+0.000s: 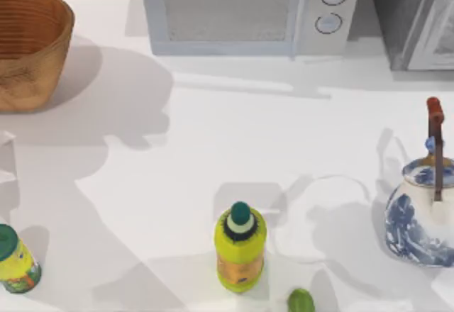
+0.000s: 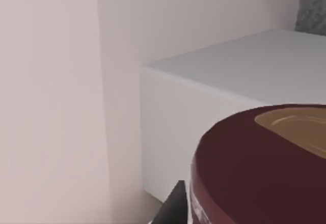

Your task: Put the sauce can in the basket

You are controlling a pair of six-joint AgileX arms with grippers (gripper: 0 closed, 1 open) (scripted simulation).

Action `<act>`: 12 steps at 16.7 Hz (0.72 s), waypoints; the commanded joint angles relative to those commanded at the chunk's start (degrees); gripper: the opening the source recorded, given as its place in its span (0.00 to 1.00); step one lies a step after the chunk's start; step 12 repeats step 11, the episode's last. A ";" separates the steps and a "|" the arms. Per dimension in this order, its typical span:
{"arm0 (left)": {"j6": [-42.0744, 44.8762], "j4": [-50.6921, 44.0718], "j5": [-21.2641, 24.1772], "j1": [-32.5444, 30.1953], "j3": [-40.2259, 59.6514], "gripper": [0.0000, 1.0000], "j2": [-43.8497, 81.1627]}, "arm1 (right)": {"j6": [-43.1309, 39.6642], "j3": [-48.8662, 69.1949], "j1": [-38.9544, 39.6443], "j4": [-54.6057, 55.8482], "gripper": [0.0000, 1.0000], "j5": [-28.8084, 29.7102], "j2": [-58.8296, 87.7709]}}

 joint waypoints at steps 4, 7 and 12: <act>0.00 0.00 0.00 0.00 0.00 0.90 0.00 | 0.00 0.00 0.00 0.00 1.00 0.00 0.00; 0.00 0.00 0.00 0.00 0.00 1.00 0.00 | 0.00 0.00 0.00 0.00 1.00 0.00 0.00; 0.00 0.00 0.00 0.00 0.00 1.00 0.00 | 0.00 0.00 0.00 0.00 1.00 0.00 0.00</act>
